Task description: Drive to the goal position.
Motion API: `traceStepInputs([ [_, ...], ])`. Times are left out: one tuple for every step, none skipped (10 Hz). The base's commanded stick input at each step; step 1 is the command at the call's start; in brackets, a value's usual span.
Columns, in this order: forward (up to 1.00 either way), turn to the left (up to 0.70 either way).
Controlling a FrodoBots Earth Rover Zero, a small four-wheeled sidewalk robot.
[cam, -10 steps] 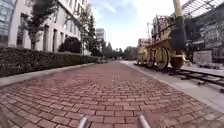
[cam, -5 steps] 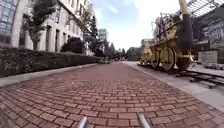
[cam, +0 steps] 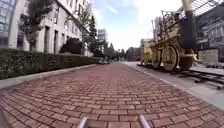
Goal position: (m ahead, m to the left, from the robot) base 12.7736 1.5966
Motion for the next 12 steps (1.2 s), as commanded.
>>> traceStepInputs([
  [0.70,0.00],
  [0.70,0.00],
  [0.70,0.00],
  [0.70,0.00],
  [0.70,0.00],
  [0.70,0.00],
  [0.70,0.00],
  [0.70,0.00],
  [0.70,0.00],
  [0.70,0.00],
  [0.70,0.00],
  [0.70,0.00],
])
